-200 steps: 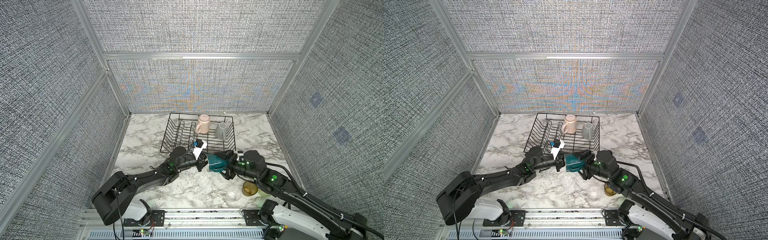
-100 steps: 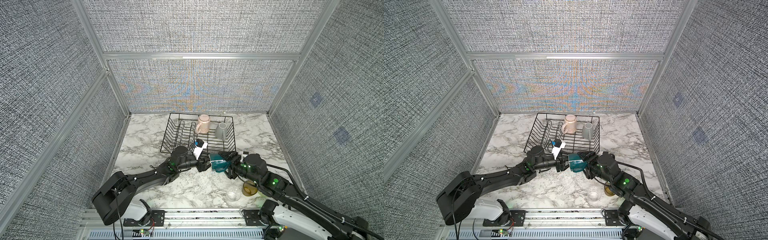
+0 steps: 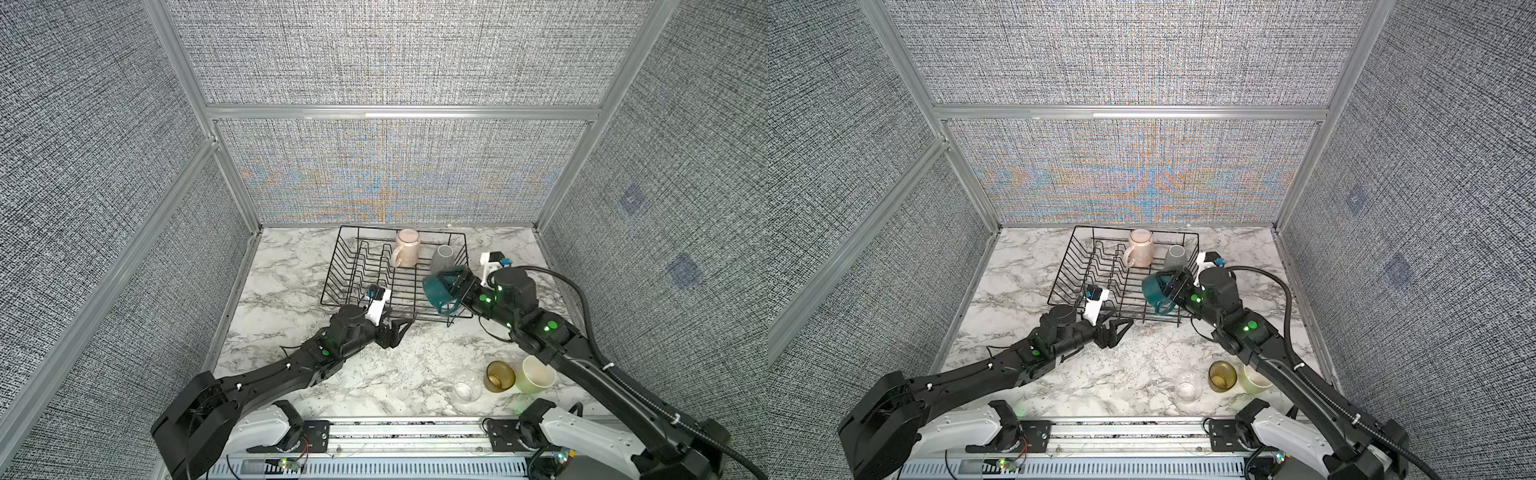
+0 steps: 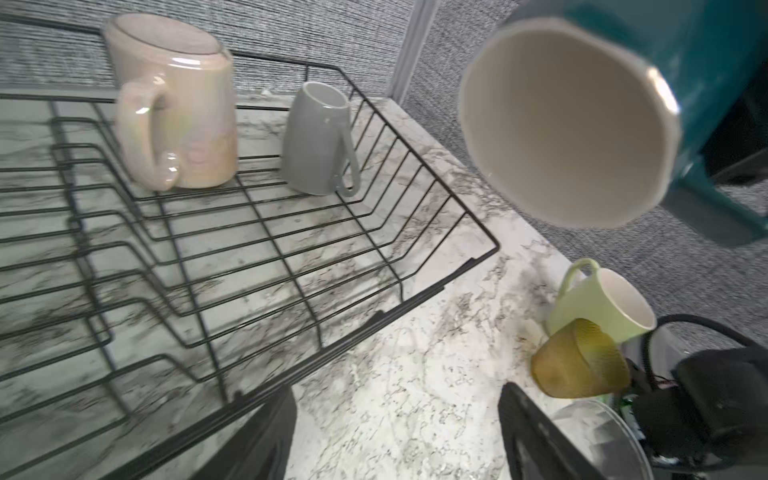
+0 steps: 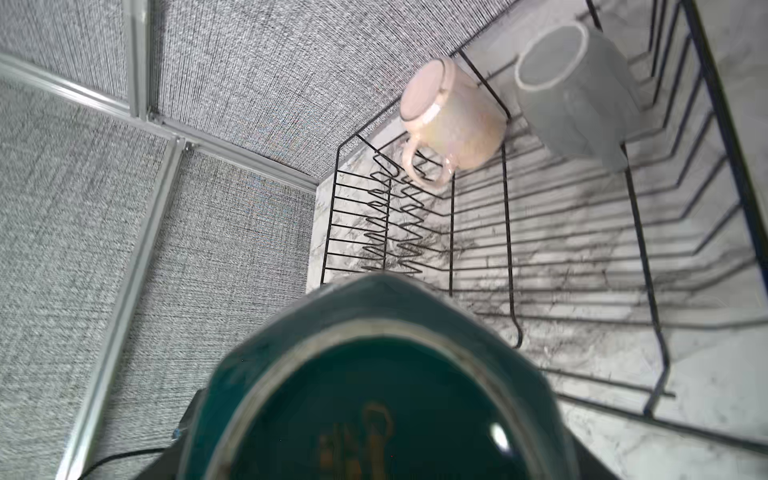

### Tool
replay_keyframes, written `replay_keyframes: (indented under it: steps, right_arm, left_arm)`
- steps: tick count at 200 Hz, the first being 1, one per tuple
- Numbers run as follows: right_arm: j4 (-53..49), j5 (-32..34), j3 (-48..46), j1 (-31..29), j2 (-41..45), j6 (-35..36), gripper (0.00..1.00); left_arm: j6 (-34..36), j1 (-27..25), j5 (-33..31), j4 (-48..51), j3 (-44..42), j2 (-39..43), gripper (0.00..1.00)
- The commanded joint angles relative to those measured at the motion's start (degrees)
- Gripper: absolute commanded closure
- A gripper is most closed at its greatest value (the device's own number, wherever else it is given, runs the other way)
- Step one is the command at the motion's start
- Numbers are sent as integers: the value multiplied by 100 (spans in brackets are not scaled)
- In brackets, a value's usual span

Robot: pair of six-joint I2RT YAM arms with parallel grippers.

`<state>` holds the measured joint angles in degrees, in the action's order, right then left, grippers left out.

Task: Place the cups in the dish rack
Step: 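Open the left gripper and draw it back while the right gripper carries the mug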

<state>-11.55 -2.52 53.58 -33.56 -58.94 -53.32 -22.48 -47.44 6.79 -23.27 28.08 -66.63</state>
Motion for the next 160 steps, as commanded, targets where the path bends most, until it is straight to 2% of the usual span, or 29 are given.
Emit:
replay_keyframes:
  steps: [1, 33, 55, 76, 93, 127, 160]
  right_arm:
    - [38, -149, 473, 110, -358, 1796, 43]
    - [100, -97, 992, 155, -1080, 2905, 44]
    - [101, 181, 1266, 161, -1584, 3283, 44]
    - [226, 285, 1447, 158, -2016, 3692, 44]
    - [276, 451, 1590, 162, -2355, 3952, 45]
    - [534, 897, 1636, 123, -2918, 3991, 46]
    - [619, 1296, 1911, 14, -3533, 3980, 47]
  left_arm:
    - [-17, 10, -1355, 736, -134, 196, 1]
    - [-200, 23, -2512, 783, -509, 480, 1]
    - [-389, 32, -3139, 996, -606, 593, 1]
    - [-317, 30, -3353, 958, -742, 769, 1]
    - [-525, 54, -3688, 973, -915, 913, 1]
    - [-943, 76, -4080, 1312, -1050, 1346, 1]
    - [-1062, 95, -4141, 1587, -1008, 1555, 1]
